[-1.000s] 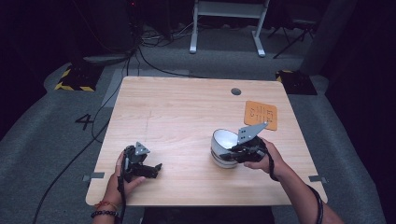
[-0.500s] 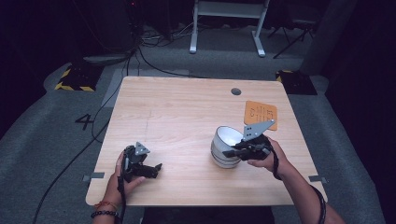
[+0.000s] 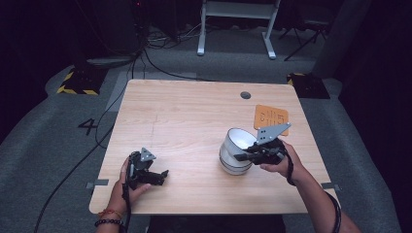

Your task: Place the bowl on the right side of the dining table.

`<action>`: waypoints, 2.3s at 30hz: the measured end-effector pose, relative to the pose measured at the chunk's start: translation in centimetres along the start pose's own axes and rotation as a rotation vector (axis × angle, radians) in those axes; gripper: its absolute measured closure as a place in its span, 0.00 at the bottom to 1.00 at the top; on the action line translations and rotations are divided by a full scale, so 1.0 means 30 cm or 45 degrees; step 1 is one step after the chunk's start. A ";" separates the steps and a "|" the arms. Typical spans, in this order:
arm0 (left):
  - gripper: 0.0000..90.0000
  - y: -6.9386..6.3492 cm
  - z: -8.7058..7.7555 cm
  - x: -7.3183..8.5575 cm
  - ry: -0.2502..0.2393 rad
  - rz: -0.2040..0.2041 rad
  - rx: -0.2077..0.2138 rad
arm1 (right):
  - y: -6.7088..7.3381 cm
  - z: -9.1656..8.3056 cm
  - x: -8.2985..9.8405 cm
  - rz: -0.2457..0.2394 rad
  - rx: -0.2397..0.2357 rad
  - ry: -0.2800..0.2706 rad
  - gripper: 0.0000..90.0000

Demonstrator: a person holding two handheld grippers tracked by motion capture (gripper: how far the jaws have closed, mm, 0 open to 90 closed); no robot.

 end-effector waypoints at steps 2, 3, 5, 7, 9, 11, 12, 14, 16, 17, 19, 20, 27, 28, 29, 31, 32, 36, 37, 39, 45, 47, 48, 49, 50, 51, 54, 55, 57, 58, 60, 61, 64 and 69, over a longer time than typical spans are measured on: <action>0.00 0.000 0.000 0.000 0.001 0.001 0.000 | -0.003 -0.005 -0.001 -0.008 0.010 0.004 0.91; 0.00 0.000 0.000 0.000 0.000 0.001 0.000 | -0.004 -0.007 -0.002 -0.003 0.011 -0.002 0.91; 0.00 0.000 0.000 0.000 0.001 0.001 -0.001 | -0.006 -0.013 -0.003 -0.010 0.015 -0.002 0.91; 0.00 0.000 0.000 0.000 0.000 0.001 -0.001 | -0.008 -0.019 -0.004 -0.011 0.023 0.001 0.91; 0.00 0.000 0.000 0.000 0.001 0.001 -0.001 | -0.011 -0.025 -0.004 -0.013 0.023 -0.008 0.91; 0.00 0.000 0.000 0.000 0.001 0.001 -0.001 | -0.015 -0.032 -0.005 -0.006 0.033 -0.013 0.91; 0.00 0.000 0.000 0.000 0.002 0.003 0.000 | -0.017 -0.036 -0.005 -0.003 0.035 -0.016 0.91; 0.00 0.001 0.000 0.000 0.001 0.002 -0.001 | -0.020 -0.042 -0.005 0.004 0.041 -0.021 0.91; 0.00 0.000 0.000 0.000 0.001 0.002 -0.001 | -0.025 -0.051 -0.004 0.001 0.053 -0.021 0.91; 0.00 0.000 0.000 0.000 0.001 0.001 -0.001 | -0.026 -0.057 -0.004 0.003 0.058 -0.020 0.91; 0.00 0.001 0.000 0.000 0.003 0.004 0.000 | -0.029 -0.068 -0.005 -0.002 0.071 -0.027 0.91; 0.00 0.000 0.000 0.000 -0.001 -0.001 0.000 | -0.031 -0.073 -0.006 0.001 0.076 -0.032 0.91; 0.00 0.000 0.000 0.000 0.001 0.001 -0.001 | -0.051 -0.112 0.000 0.016 0.124 -0.041 0.91; 0.00 0.000 0.000 0.000 0.002 0.003 0.000 | -0.054 -0.116 0.001 0.018 0.127 -0.043 0.91; 0.00 0.000 0.000 0.000 0.001 0.001 0.000 | -0.058 -0.120 0.002 0.016 0.134 -0.045 0.91; 0.00 0.000 0.000 0.000 0.001 0.001 0.000 | -0.062 -0.128 0.006 0.027 0.146 -0.041 0.91; 0.00 0.000 0.000 0.000 0.001 0.001 -0.001 | -0.064 -0.132 0.008 0.030 0.151 -0.037 0.91; 0.00 0.000 0.000 0.000 0.001 0.001 0.000 | -0.077 -0.150 0.018 0.041 0.174 -0.039 0.91; 0.00 0.000 0.000 0.000 0.001 0.002 -0.001 | -0.082 -0.154 0.020 0.045 0.182 -0.043 0.91; 0.00 0.000 0.000 0.000 0.003 0.003 0.000 | -0.091 -0.159 0.025 0.051 0.196 -0.043 0.91; 0.00 0.000 0.000 0.000 0.000 0.000 0.000 | -0.119 -0.176 0.046 0.077 0.243 -0.037 0.91; 0.00 0.000 0.000 0.000 0.001 0.001 -0.001 | -0.130 -0.184 0.053 0.079 0.260 -0.036 0.91; 0.00 0.000 0.000 0.000 0.001 0.002 0.000 | -0.135 -0.188 0.056 0.077 0.268 -0.031 0.91; 0.00 0.000 0.000 0.000 0.000 0.000 -0.001 | -0.141 -0.191 0.060 0.089 0.277 -0.038 0.91; 0.00 0.000 0.000 0.000 0.000 0.000 -0.001 | -0.147 -0.195 0.064 0.096 0.290 -0.033 0.91; 0.00 0.000 0.000 0.000 0.002 0.003 0.000 | -0.154 -0.196 0.068 0.095 0.299 -0.033 0.91; 0.00 0.000 0.000 0.000 0.001 0.001 0.000 | -0.172 -0.205 0.083 0.115 0.327 -0.020 0.91; 0.00 0.000 0.000 0.000 0.001 0.001 0.000 | -0.178 -0.207 0.088 0.124 0.332 -0.024 0.91; 0.00 0.001 0.000 0.000 0.003 0.004 0.000 | -0.191 -0.212 0.097 0.134 0.353 -0.026 0.91; 0.00 0.000 0.000 0.000 0.000 0.000 0.000 | -0.196 -0.216 0.102 0.145 0.364 -0.024 0.91; 0.00 0.000 0.000 0.000 0.001 0.001 -0.001 | -0.207 -0.222 0.111 0.156 0.387 -0.016 0.91; 0.00 0.000 0.000 0.000 -0.001 -0.001 0.000 | -0.214 -0.223 0.114 0.149 0.387 -0.020 0.91; 0.00 0.000 0.000 0.000 0.001 0.002 -0.001 | -0.229 -0.228 0.127 0.178 0.407 -0.018 0.91; 0.00 0.000 0.000 0.000 0.000 -0.001 0.000 | -0.259 -0.230 0.148 0.190 0.436 -0.007 0.91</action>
Point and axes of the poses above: each handheld gripper's, and its own axes: z roughly forward along the jaws, x roughly out of its underside, y roughly to its left, the point moved 5 cm from there along z, roughly forward along the jaws, and after that the axes turned 1 degree about y, right-handed, at the moved point
